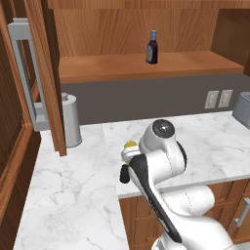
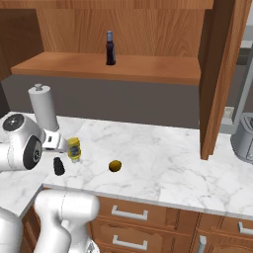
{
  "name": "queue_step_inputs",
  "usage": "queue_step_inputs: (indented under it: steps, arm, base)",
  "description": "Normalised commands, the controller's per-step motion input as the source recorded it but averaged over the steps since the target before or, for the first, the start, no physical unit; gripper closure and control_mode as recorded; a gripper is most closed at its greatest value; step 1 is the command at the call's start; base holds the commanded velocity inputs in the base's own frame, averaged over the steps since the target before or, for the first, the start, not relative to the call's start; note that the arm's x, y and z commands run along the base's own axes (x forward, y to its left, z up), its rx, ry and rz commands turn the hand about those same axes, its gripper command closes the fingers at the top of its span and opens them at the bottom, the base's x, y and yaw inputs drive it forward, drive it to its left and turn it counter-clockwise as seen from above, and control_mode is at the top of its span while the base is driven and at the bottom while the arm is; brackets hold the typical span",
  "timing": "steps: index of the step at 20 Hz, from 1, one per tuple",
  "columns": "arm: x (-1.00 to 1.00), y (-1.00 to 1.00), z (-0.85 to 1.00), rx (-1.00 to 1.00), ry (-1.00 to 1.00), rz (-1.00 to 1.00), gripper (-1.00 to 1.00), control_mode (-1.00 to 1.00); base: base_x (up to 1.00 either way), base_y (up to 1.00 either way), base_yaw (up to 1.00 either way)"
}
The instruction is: There are various items on the counter. Only move the condiments/shakers into the cabinet.
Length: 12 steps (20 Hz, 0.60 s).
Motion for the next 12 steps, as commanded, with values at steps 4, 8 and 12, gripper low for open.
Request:
queue_step_inputs:
  steps: [4,8,12]
  arm:
    - [0.00,0.23,-0.05,0.11,0.03,-0.10,-1.00,-1.00]
    - [0.00,0.03,-0.36,0.00,0.14,0.00,-1.00,-1.00]
    - [0.02,0.05,-0.36,0.00,0.14,0.00,-1.00,-1.00]
  base:
    - [0.00,0.00,0.00]
    - [0.00,0.00,0.00]
    - [0.00,0.00,0.00]
